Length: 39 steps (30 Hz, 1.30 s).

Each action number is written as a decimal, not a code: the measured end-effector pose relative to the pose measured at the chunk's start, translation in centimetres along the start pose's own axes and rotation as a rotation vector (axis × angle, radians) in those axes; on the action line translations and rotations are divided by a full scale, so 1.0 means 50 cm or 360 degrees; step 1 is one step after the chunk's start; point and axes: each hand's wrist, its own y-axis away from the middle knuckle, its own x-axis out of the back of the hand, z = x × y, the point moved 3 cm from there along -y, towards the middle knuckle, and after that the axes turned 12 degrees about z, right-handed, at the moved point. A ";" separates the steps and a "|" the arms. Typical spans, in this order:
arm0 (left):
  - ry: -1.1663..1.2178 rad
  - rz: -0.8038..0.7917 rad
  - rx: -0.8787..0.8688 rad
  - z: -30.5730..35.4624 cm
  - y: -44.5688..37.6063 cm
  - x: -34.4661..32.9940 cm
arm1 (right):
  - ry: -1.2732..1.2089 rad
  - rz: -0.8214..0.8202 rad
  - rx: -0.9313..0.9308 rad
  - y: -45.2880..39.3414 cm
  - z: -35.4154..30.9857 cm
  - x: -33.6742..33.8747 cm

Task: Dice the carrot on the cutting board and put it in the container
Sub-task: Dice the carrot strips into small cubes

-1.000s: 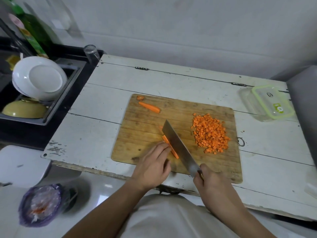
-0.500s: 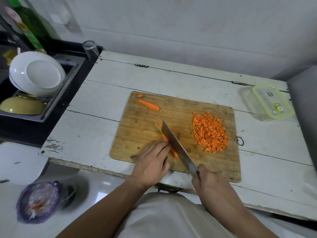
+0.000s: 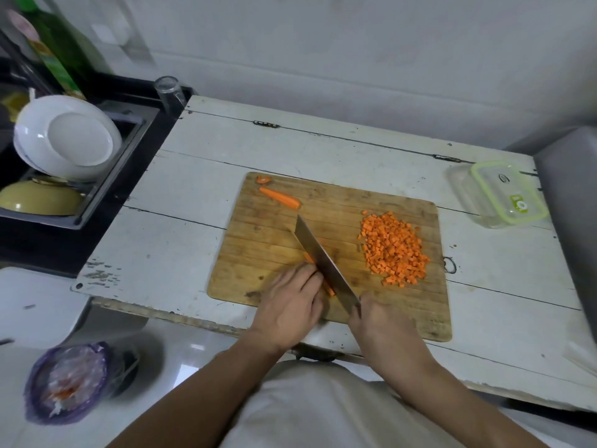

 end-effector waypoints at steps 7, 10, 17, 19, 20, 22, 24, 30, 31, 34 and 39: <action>0.0015 -0.0063 -0.0064 0.004 -0.016 0.016 | -0.0602 0.0036 -0.0333 0.000 0.070 0.018; 0.0182 -0.0102 -0.0047 -0.018 -0.037 0.034 | -0.1221 -0.0067 -0.0589 -0.010 0.085 0.047; 0.0039 -0.0599 -0.0193 -0.085 -0.175 0.052 | -0.1767 -0.0095 -0.0901 -0.023 0.129 0.093; -0.0072 -0.0898 -0.0330 -0.089 -0.199 0.042 | -0.1819 -0.0065 -0.0902 -0.018 0.133 0.092; -0.0082 -0.0937 -0.0348 -0.089 -0.204 0.038 | -0.1835 -0.0057 -0.0908 -0.014 0.134 0.092; -0.0024 -0.0918 -0.0340 -0.079 -0.206 0.034 | -0.1858 -0.0045 -0.0924 -0.007 0.137 0.091; 0.0058 -0.0899 -0.0403 -0.066 -0.197 0.033 | -0.1872 -0.0023 -0.0936 -0.002 0.136 0.084; 0.0039 -0.0873 -0.0671 -0.047 -0.186 0.031 | -0.1816 -0.0006 -0.0930 0.011 0.137 0.073; -0.0008 -0.0855 -0.0650 -0.045 -0.183 0.033 | -0.1799 -0.0012 -0.0921 0.012 0.138 0.075; -0.0049 -0.0655 -0.0306 -0.036 -0.160 0.039 | -0.1746 -0.0009 -0.0902 0.011 0.136 0.077; 0.0182 -0.0226 0.0617 -0.005 -0.096 0.035 | -0.1320 0.0111 -0.0791 0.005 0.132 0.066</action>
